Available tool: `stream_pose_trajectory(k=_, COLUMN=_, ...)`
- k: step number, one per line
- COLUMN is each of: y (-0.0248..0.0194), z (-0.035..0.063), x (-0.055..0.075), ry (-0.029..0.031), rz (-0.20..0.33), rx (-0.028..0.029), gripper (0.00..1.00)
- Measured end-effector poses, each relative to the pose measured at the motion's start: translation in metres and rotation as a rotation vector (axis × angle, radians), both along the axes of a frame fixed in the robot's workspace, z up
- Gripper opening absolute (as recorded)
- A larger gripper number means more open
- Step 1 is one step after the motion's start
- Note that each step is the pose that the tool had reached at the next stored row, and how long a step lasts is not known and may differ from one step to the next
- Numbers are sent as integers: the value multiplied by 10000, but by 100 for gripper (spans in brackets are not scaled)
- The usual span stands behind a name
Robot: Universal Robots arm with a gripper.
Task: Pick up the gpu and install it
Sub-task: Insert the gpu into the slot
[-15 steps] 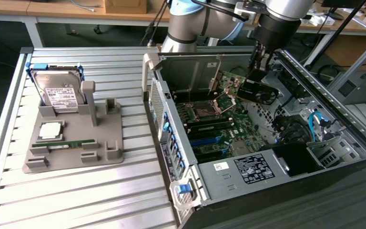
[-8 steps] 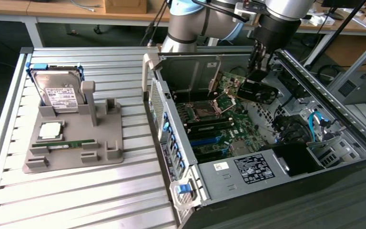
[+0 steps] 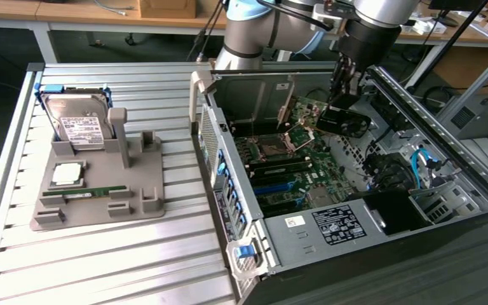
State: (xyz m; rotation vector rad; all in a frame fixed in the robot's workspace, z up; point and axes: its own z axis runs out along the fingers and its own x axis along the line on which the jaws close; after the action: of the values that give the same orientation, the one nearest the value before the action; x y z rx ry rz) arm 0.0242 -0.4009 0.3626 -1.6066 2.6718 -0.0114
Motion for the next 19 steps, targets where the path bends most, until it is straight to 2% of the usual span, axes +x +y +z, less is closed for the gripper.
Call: stream_pose_trajectory(k=19, y=0, z=0, x=0, ry=0, rz=1173, rx=-3, gripper=27)
